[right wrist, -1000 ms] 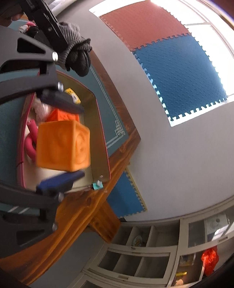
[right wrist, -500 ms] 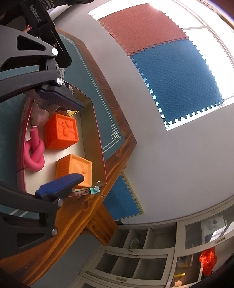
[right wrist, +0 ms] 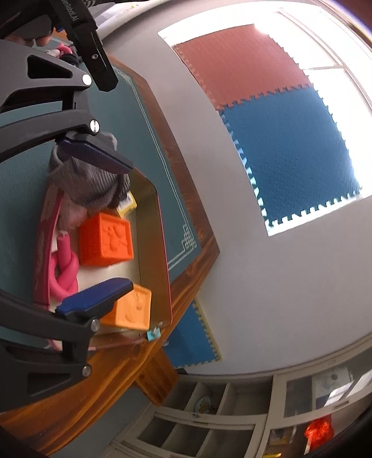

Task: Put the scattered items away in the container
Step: 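Carry the cube and hat into the red tin and open both tools, then move both open tools back over the remaining pile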

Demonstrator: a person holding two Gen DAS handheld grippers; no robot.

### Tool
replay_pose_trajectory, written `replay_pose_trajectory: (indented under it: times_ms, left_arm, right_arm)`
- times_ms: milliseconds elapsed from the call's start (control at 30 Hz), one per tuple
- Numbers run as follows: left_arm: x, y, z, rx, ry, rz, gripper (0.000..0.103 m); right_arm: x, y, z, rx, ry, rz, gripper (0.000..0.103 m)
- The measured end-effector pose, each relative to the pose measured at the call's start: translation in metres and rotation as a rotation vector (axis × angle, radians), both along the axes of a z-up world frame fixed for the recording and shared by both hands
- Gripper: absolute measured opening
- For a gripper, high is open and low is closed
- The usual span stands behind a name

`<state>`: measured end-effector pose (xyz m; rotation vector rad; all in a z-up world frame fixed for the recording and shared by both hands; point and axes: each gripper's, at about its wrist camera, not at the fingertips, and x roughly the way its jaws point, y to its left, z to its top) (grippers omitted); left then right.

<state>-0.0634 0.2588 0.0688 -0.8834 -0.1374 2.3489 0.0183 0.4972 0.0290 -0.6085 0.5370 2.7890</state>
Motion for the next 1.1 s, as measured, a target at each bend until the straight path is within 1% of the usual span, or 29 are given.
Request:
replay_pose_trajectory:
  times_ms: [133, 300, 600, 800, 867, 933, 1033, 1100]
  left_arm:
    - [0.006, -0.029, -0.001, -0.004, 0.010, 0.051, 0.085]
    - [0.007, -0.070, -0.006, -0.015, 0.003, 0.142, 0.085]
    - [0.001, -0.138, -0.021, -0.022, -0.022, 0.290, 0.085]
    - [0.000, -0.186, -0.031, -0.057, -0.029, 0.394, 0.085]
    - [-0.001, -0.205, -0.035, -0.050, -0.040, 0.433, 0.085]
    - [-0.002, -0.228, -0.039, -0.025, -0.061, 0.474, 0.085]
    - [-0.004, -0.250, -0.042, 0.002, -0.081, 0.517, 0.085]
    - [-0.003, -0.259, -0.044, 0.003, -0.083, 0.534, 0.085]
  right_arm:
    - [-0.001, -0.018, 0.001, 0.035, 0.019, 0.045, 0.079]
    - [-0.004, -0.045, 0.001, 0.095, 0.033, 0.111, 0.079]
    - [-0.008, -0.073, -0.006, 0.153, 0.019, 0.178, 0.079]
    - [-0.007, -0.088, -0.006, 0.184, 0.031, 0.222, 0.080]
    - [-0.005, -0.097, -0.006, 0.205, 0.039, 0.247, 0.080]
    - [-0.005, -0.106, -0.006, 0.229, 0.043, 0.272, 0.081]
    - [-0.005, -0.119, -0.010, 0.257, 0.036, 0.311, 0.081]
    - [-0.006, -0.126, -0.013, 0.273, 0.027, 0.334, 0.081]
